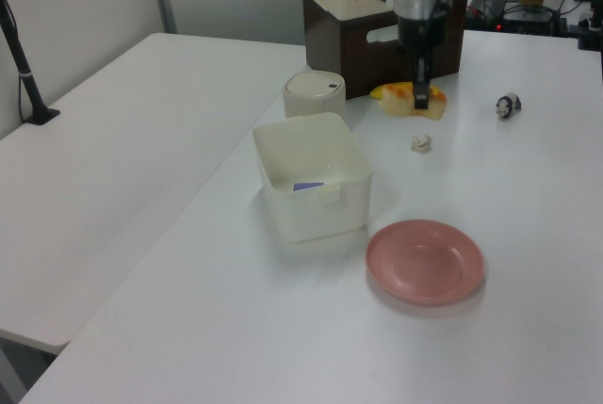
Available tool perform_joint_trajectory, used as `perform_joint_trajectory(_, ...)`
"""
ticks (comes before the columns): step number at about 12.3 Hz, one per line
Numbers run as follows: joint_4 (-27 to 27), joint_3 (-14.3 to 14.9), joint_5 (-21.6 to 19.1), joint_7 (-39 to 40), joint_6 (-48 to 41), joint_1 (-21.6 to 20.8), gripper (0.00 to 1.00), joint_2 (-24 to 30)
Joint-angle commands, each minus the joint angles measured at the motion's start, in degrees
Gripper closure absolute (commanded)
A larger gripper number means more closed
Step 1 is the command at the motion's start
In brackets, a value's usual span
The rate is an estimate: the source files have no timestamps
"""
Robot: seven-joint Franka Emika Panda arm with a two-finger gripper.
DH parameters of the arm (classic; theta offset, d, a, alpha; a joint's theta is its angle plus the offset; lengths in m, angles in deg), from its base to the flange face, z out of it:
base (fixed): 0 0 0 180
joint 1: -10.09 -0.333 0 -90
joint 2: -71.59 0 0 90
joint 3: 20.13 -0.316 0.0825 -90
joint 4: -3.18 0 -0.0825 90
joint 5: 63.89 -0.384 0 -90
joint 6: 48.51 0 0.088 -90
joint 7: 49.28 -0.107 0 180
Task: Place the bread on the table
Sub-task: 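Lift the bread roll off the plate and carry it beside the basket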
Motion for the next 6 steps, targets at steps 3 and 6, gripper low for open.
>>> perform_joint_trajectory(3,-3.37,2.52,-6.39,5.05,9.55,8.5,1.0,-2.67)
perform_joint_trajectory(6,-6.01,2.52,-4.38,4.97,16.06,8.69,1.0,-8.46)
